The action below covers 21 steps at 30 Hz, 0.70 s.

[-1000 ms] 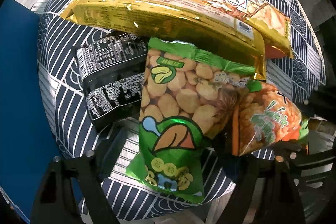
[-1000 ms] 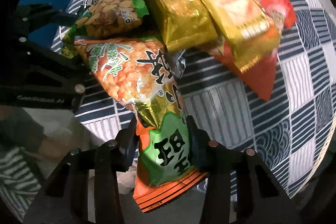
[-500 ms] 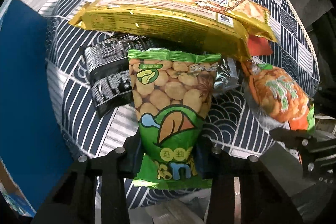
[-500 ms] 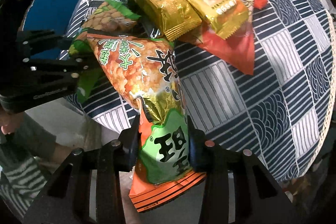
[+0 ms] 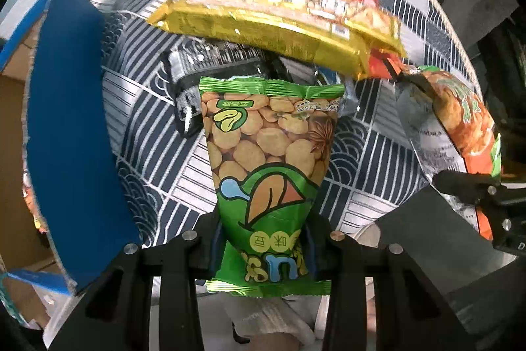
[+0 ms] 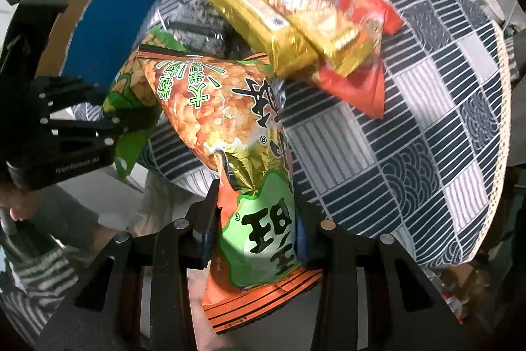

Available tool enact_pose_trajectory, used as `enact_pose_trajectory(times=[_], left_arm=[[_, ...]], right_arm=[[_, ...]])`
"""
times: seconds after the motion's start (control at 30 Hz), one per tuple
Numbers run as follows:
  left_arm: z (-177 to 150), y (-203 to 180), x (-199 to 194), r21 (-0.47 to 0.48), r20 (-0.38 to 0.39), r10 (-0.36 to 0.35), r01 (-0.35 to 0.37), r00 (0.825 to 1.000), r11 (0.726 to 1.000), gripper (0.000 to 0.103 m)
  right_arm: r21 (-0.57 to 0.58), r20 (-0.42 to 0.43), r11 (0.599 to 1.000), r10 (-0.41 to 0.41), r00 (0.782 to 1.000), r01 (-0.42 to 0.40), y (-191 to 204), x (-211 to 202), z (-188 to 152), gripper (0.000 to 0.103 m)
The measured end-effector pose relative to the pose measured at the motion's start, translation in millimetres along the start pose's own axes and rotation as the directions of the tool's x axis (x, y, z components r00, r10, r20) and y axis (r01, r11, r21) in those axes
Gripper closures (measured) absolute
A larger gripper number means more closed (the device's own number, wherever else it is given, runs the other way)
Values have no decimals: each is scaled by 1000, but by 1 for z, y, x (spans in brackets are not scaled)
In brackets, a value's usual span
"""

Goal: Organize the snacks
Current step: 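Carry both held bags over the cardboard box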

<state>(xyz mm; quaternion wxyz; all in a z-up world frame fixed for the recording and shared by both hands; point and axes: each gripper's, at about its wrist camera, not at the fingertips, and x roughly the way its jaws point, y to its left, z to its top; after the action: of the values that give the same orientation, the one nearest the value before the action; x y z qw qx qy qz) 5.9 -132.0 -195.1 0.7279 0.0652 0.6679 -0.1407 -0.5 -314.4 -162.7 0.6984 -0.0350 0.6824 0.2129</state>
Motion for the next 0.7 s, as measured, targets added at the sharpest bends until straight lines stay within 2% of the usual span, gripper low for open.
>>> enact_pose_trajectory(times=[0.17,0.47,0.7], left_arm=[[-2,3,-24,5,63,30,-30,998,1000,64],[-6,19,-59,-34,182,28,-22,983,999,64],[-2,32,-90,-58,248,22,-8,968,998,64]], right_arm=[[-19,65,998,-51,997,53,3,-23,9,66],[-43,187,998,-38,982,47,28,-60,28,66],[-36,246,999,-18,969,28,38,-81,42,66]])
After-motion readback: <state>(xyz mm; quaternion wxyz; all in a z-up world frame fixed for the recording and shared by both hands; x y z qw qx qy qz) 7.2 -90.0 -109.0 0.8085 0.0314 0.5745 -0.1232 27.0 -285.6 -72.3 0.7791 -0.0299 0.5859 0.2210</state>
